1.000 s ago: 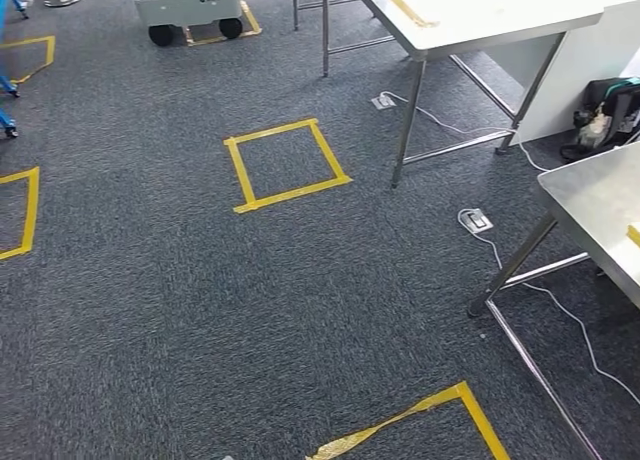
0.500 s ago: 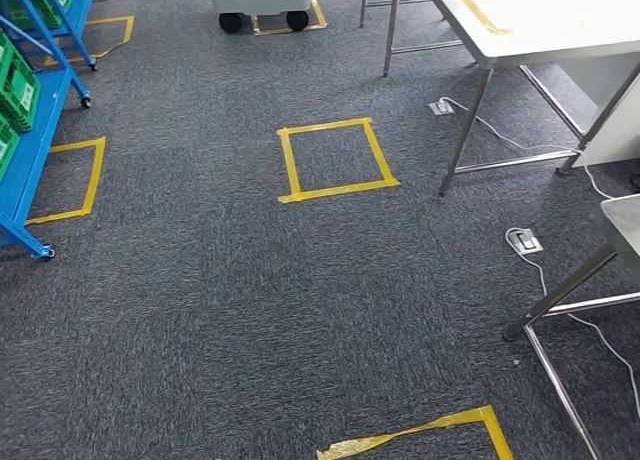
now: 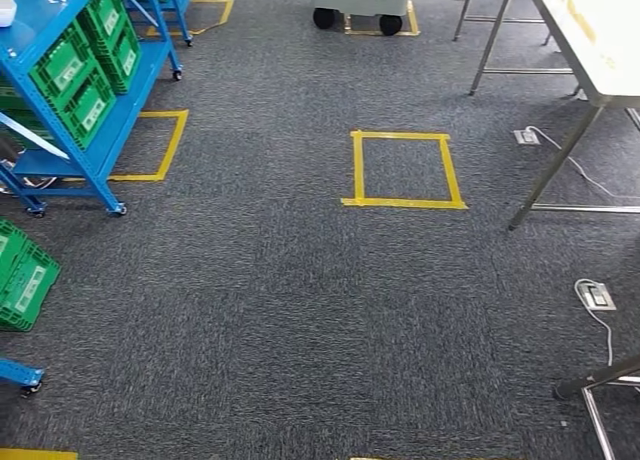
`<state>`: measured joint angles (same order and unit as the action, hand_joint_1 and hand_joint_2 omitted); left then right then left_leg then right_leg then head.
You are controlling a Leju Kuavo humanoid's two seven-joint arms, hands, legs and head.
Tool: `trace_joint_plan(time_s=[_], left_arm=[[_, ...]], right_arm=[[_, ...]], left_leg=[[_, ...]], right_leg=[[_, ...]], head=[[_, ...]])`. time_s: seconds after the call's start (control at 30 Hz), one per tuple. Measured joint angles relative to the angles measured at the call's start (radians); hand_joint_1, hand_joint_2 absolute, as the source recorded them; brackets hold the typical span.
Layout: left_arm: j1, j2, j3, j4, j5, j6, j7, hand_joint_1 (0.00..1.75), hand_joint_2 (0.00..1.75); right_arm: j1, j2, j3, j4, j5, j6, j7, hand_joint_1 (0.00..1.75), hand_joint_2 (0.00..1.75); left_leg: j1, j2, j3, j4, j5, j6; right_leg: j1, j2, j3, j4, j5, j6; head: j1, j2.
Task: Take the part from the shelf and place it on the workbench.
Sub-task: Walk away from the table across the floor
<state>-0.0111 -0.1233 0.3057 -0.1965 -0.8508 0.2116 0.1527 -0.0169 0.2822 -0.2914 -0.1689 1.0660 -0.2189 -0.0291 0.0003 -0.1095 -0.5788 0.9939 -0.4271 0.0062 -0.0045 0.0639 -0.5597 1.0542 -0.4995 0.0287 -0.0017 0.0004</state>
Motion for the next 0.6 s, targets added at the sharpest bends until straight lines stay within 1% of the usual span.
trace_joint_plan(time_s=[0.03, 0.07, 0.1, 0.13, 0.17, 0.2, 0.23, 0.27, 0.3, 0.33, 0.37, 0.4, 0.43, 0.47, 0.5, 0.53, 0.57, 0.6], left_arm=[[0.000, 0.000, 0.000, 0.000, 0.000, 0.000, 0.000, 0.00, 0.00], [0.001, -0.001, 0.000, 0.000, -0.001, 0.001, 0.000, 0.00, 0.00], [0.004, -0.001, 0.001, 0.000, -0.002, 0.002, 0.000, 0.00, 0.00], [0.007, -0.001, 0.001, 0.000, -0.003, 0.002, 0.000, 0.00, 0.00], [0.009, -0.001, 0.001, 0.000, -0.004, 0.002, 0.000, 0.00, 0.00], [0.008, -0.002, 0.001, 0.000, -0.005, 0.003, 0.000, 0.00, 0.00], [0.006, -0.003, 0.001, 0.000, -0.006, 0.003, 0.000, 0.00, 0.00], [0.004, -0.003, 0.001, 0.000, -0.006, 0.003, 0.000, 0.00, 0.00], [0.003, -0.003, 0.001, 0.000, -0.006, 0.003, 0.000, 0.00, 0.00], [0.003, -0.003, 0.001, 0.000, -0.006, 0.003, 0.000, 0.00, 0.00], [0.005, -0.003, 0.001, 0.000, -0.006, 0.003, 0.000, 0.00, 0.00], [0.006, -0.003, 0.001, 0.000, -0.006, 0.003, 0.000, 0.00, 0.00], [0.007, -0.003, 0.001, 0.000, -0.006, 0.003, 0.000, 0.00, 0.00], [0.005, -0.004, 0.001, 0.000, -0.006, 0.003, 0.000, 0.00, 0.00], [0.002, -0.004, 0.001, 0.000, -0.006, 0.003, 0.000, 0.00, 0.00], [0.000, -0.005, 0.001, 0.000, -0.007, 0.003, 0.000, 0.00, 0.00], [-0.002, -0.006, 0.001, 0.000, -0.008, 0.003, 0.000, 0.00, 0.00], [-0.002, -0.007, 0.001, 0.000, -0.010, 0.004, 0.000, 0.00, 0.00]], right_arm=[[0.000, 0.000, 0.000, 0.000, 0.000, 0.000, 0.000, 0.00, 0.00], [-0.002, 0.000, 0.000, 0.000, -0.001, -0.001, -0.001, 0.00, 0.00], [-0.003, 0.000, 0.000, 0.000, -0.002, -0.001, -0.001, 0.00, 0.00], [-0.004, 0.000, 0.000, 0.000, -0.003, -0.002, -0.001, 0.00, 0.00], [-0.003, 0.001, 0.000, 0.000, -0.003, -0.002, -0.002, 0.00, 0.00], [-0.002, 0.001, 0.000, 0.000, -0.003, -0.003, -0.002, 0.00, 0.00], [0.000, 0.001, 0.000, 0.000, -0.003, -0.003, -0.002, 0.00, 0.00], [0.002, 0.002, 0.000, 0.000, -0.004, -0.003, -0.003, 0.00, 0.00], [0.003, 0.002, 0.000, 0.000, -0.004, -0.003, -0.003, 0.00, 0.00], [0.003, 0.002, 0.000, 0.000, -0.004, -0.003, -0.003, 0.00, 0.00], [0.002, 0.002, 0.000, 0.000, -0.004, -0.003, -0.003, 0.00, 0.00], [0.002, 0.002, 0.000, 0.000, -0.004, -0.003, -0.003, 0.00, 0.00], [0.001, 0.002, 0.000, 0.000, -0.004, -0.003, -0.003, 0.00, 0.00], [0.001, 0.002, 0.000, 0.000, -0.004, -0.003, -0.003, 0.00, 0.00], [0.001, 0.002, 0.000, 0.000, -0.004, -0.003, -0.002, 0.00, 0.00], [0.001, 0.002, 0.000, 0.000, -0.004, -0.004, -0.002, 0.00, 0.00], [0.001, 0.002, 0.000, 0.000, -0.005, -0.004, -0.002, 0.00, 0.00], [0.000, 0.002, 0.000, 0.000, -0.007, -0.005, -0.002, 0.00, 0.00]], left_leg=[[0.000, -0.010, -0.002, 0.000, 0.001, -0.005], [0.000, -0.020, -0.004, -0.001, 0.003, -0.011], [0.002, -0.026, -0.006, -0.003, 0.005, -0.017], [0.002, -0.014, -0.009, 0.000, 0.003, -0.021], [0.001, 0.009, -0.017, 0.016, -0.010, -0.026], [-0.001, 0.039, -0.035, 0.054, -0.036, -0.029], [-0.003, 0.070, -0.062, 0.111, -0.070, -0.032], [-0.002, 0.086, -0.094, 0.180, -0.105, -0.035], [-0.001, 0.093, -0.123, 0.241, -0.130, -0.038], [0.000, 0.096, -0.138, 0.275, -0.137, -0.039], [0.001, 0.098, -0.134, 0.272, -0.125, -0.040], [0.002, 0.105, -0.111, 0.232, -0.097, -0.041], [0.002, 0.125, -0.074, 0.166, -0.063, -0.041], [0.000, 0.153, -0.035, 0.095, -0.038, -0.041], [-0.002, 0.175, -0.006, 0.041, -0.022, -0.038], [-0.003, 0.189, 0.010, 0.008, -0.016, -0.033], [-0.006, 0.188, 0.014, -0.003, -0.017, -0.027], [-0.006, 0.173, 0.013, -0.004, -0.016, -0.019]], right_leg=[[0.000, 0.009, 0.009, -0.023, 0.008, -0.001], [0.002, 0.006, 0.013, -0.030, 0.009, -0.004], [0.002, -0.005, 0.015, -0.031, 0.012, -0.008], [0.002, -0.015, 0.018, -0.033, 0.016, -0.014], [0.002, -0.026, 0.021, -0.036, 0.019, -0.021], [0.001, -0.039, 0.021, -0.039, 0.022, -0.026], [0.002, -0.053, 0.020, -0.040, 0.023, -0.029], [0.003, -0.069, 0.019, -0.040, 0.022, -0.032], [0.004, -0.084, 0.019, -0.040, 0.021, -0.033], [0.004, -0.099, 0.018, -0.040, 0.020, -0.034], [0.004, -0.113, 0.018, -0.040, 0.019, -0.034], [0.004, -0.126, 0.019, -0.040, 0.018, -0.033], [0.005, -0.137, 0.022, -0.040, 0.017, -0.031], [0.008, -0.148, 0.023, -0.039, 0.014, -0.027], [0.011, -0.157, 0.022, -0.037, 0.010, -0.023], [0.015, -0.167, 0.024, -0.037, 0.006, -0.018], [0.018, -0.177, 0.025, -0.038, 0.004, -0.014], [0.018, -0.188, 0.029, -0.039, 0.002, -0.011]], head=[[0.000, 0.000], [-0.001, 0.000], [-0.001, 0.000], [-0.001, 0.000], [-0.003, 0.000], [-0.005, 0.000], [-0.007, 0.000], [-0.008, 0.000], [-0.008, 0.000], [-0.008, 0.000], [-0.008, 0.000], [-0.008, 0.000], [-0.008, 0.000], [-0.009, 0.000], [-0.009, 0.000], [-0.008, 0.000], [-0.007, 0.000], [-0.006, 0.000]])
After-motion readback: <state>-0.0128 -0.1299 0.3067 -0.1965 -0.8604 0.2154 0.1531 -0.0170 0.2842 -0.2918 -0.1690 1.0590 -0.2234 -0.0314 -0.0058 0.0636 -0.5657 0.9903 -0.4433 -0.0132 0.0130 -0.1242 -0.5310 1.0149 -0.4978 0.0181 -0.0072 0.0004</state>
